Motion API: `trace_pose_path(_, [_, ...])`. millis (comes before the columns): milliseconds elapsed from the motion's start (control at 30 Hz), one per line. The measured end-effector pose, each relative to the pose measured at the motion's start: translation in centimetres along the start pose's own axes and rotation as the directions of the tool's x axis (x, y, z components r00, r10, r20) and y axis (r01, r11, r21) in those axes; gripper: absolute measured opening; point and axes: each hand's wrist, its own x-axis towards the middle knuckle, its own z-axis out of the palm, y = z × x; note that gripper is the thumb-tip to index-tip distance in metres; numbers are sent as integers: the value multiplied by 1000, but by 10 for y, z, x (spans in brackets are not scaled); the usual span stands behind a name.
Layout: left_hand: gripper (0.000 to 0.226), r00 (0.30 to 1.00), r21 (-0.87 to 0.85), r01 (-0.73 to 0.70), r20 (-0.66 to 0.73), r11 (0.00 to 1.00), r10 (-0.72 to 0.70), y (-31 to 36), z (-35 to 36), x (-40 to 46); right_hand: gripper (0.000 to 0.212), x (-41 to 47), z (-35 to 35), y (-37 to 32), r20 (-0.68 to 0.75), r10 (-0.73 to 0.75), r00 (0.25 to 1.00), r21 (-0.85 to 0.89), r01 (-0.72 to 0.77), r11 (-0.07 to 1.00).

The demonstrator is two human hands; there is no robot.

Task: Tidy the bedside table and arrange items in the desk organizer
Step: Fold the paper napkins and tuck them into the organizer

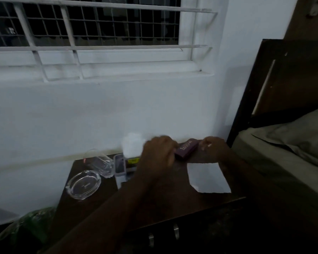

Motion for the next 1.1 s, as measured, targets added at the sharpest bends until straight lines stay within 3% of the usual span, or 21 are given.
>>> trace_pose_path(67, [28, 947, -84, -58, 311, 995, 81, 23, 34, -8, 25, -14, 3, 31, 188, 61, 980, -256, -11, 967])
trace_pose_path(100, [30, 910, -120, -34, 407, 992, 80, 31, 50, -13, 27, -22, 4, 40, 234, 85, 969, -295, -12, 955])
trace_pose_path(200, [37, 811, -103, 21, 584, 994, 43, 38, 85, -23, 38, -40, 7, 53, 252, 58, 966, -319, 26, 947])
trace_pose_path(267, [37, 778, -83, 32, 628, 996, 27, 36, 95, -23, 42, -44, 8, 55, 244, 32, 969, -363, 61, 930])
trace_pose_path(467, [34, 790, -71, 75, 613, 995, -16, 36, 100, -21, 13, -43, 2, 51, 274, -35, 961, -211, 95, 973])
trace_pose_path(633, [39, 832, -65, 108, 552, 992, -55, 32, 98, -32, 3, -63, -11, 49, 156, -179, 971, 38, 176, 984])
trace_pose_path(767, [42, 835, -53, 118, 546, 992, -70, 26, 96, -39, 3, -86, -11, 53, 120, -273, 955, 42, 270, 962])
trace_pose_path(900, [44, 836, -42, 107, 544, 993, -67, 23, 92, -43, 2, -102, -6, 61, 172, -303, 937, -38, 314, 949])
trace_pose_path(1000, [39, 878, -64, 168, 464, 984, -119, 27, 89, -44, 2, -107, 0, 62, 186, -285, 940, -79, 303, 950])
trace_pose_path(1100, [42, 923, -130, 156, 373, 979, -97, 34, 86, -46, 8, -109, 1, 62, 315, -230, 921, -127, 281, 951])
